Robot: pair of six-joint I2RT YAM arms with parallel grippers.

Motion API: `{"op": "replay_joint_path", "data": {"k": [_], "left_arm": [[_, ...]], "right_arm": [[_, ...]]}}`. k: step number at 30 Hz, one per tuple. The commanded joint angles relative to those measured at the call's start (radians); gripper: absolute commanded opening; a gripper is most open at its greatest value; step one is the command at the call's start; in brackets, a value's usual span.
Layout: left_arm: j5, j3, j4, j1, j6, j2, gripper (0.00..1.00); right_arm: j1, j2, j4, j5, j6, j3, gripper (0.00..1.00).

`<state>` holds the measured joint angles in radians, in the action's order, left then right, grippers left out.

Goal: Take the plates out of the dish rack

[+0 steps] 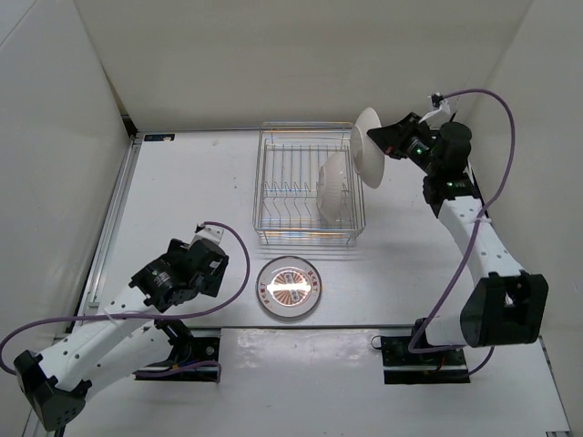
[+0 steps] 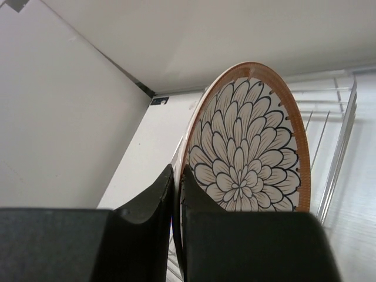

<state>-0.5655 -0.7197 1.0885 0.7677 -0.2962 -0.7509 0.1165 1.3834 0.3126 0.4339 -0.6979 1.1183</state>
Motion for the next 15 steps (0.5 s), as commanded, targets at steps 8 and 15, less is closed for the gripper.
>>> {"op": "replay_joint_path", "data": {"k": [8, 15], "left_arm": [[-0.001, -0.003, -0.004, -0.004, 0.000, -0.007, 0.99], [0.006, -0.006, -0.004, -0.004, 0.005, -0.030, 0.99]], "right_arm": [[0.000, -0.311, -0.426, -0.181, 0.343, 0.083, 0.00], [0.006, -0.504, -0.688, -0.410, 0.469, -0.147, 0.00]]}}
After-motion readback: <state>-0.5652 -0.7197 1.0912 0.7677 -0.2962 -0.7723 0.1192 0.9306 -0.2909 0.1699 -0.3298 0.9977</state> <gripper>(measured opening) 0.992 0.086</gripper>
